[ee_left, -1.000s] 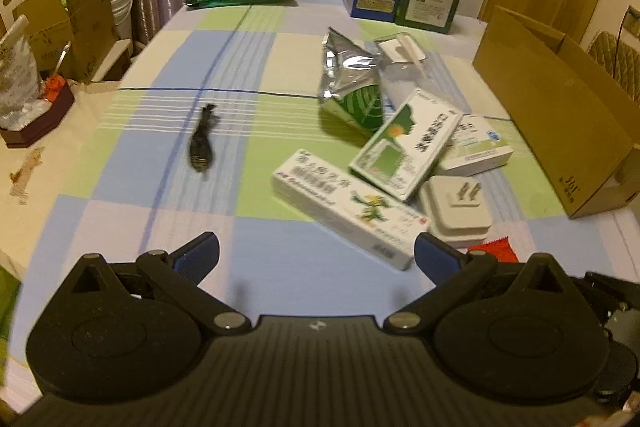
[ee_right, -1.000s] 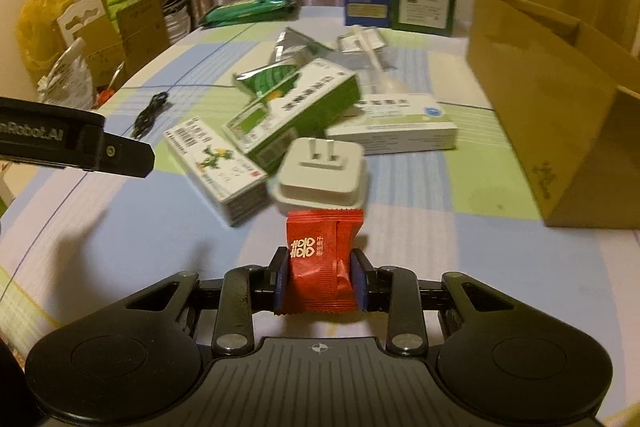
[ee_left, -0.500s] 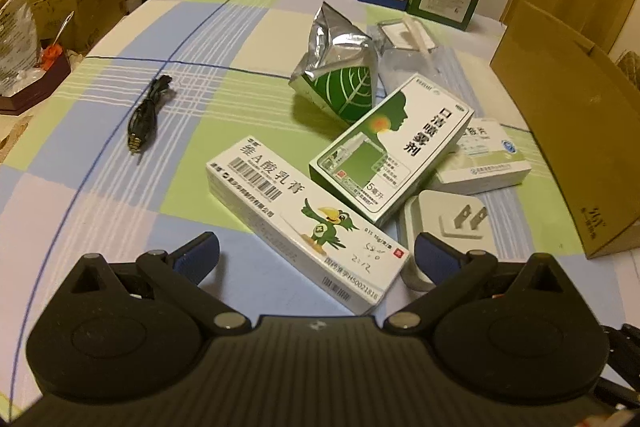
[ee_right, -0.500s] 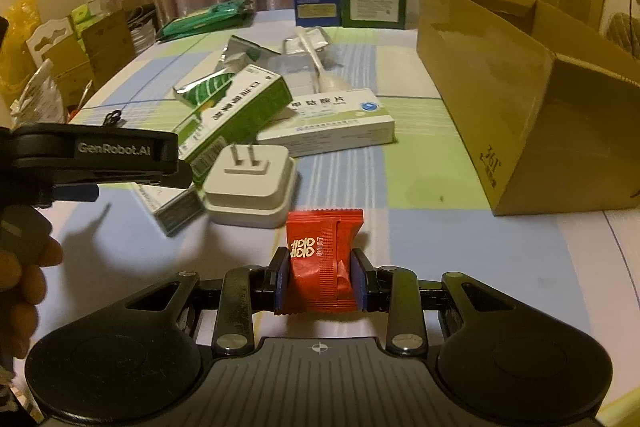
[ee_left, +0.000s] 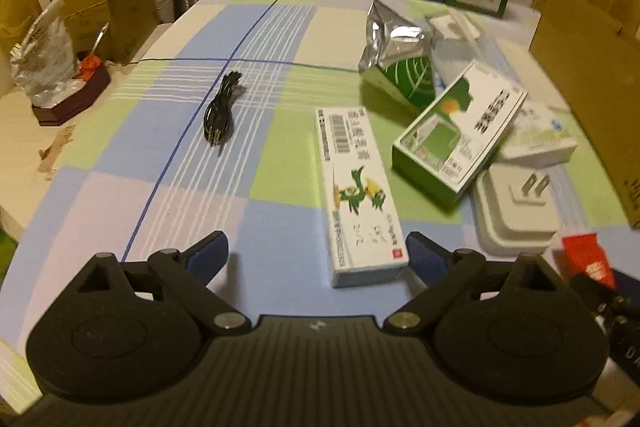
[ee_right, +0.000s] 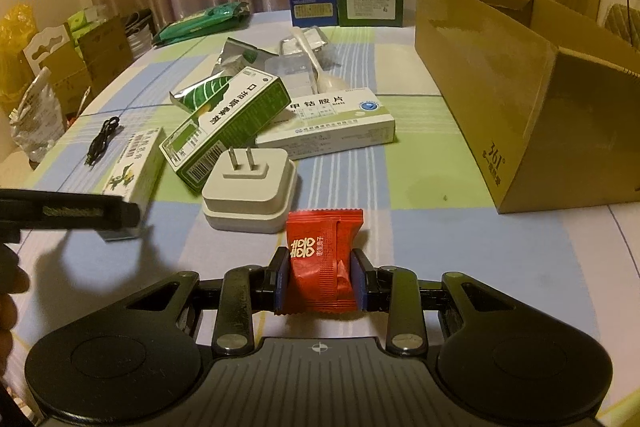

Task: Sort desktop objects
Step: 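Lift the red packet with the right tool while the left tool grasps the white ointment box, then carry both items into the cardboard box and open both tools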

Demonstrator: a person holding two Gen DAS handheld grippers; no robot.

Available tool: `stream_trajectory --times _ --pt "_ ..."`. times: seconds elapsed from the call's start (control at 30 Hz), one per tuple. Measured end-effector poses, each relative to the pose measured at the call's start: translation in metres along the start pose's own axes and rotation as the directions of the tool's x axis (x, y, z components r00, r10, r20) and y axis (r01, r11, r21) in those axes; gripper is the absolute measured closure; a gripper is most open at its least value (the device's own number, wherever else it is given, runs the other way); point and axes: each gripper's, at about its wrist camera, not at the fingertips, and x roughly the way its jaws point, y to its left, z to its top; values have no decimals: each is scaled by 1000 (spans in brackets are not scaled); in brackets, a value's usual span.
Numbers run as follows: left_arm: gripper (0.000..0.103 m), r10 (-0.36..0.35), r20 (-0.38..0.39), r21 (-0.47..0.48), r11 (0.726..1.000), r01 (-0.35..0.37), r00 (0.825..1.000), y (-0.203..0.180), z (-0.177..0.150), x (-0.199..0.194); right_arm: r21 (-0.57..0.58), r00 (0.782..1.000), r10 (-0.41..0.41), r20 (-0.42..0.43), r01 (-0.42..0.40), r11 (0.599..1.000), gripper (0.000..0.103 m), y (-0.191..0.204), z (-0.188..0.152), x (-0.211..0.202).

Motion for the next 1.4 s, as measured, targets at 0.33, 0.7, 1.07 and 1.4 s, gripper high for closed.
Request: stream_trajectory --times 0.33,0.7,1.07,1.4 --pt "46 -26 49 183 983 17 998 -20 14 23 -1 1000 -10 13 10 1000 74 1 1 3" --pt "70 -36 28 163 986 31 999 -16 12 20 26 1000 -15 9 15 1000 74 -2 6 15" --pt "70 -63 26 104 993 60 998 -20 -9 -23 28 999 -23 35 22 999 74 -5 9 3" --pt "70 -96 79 125 988 86 992 -45 -7 -73 41 994 -28 102 24 999 74 -14 23 -33"
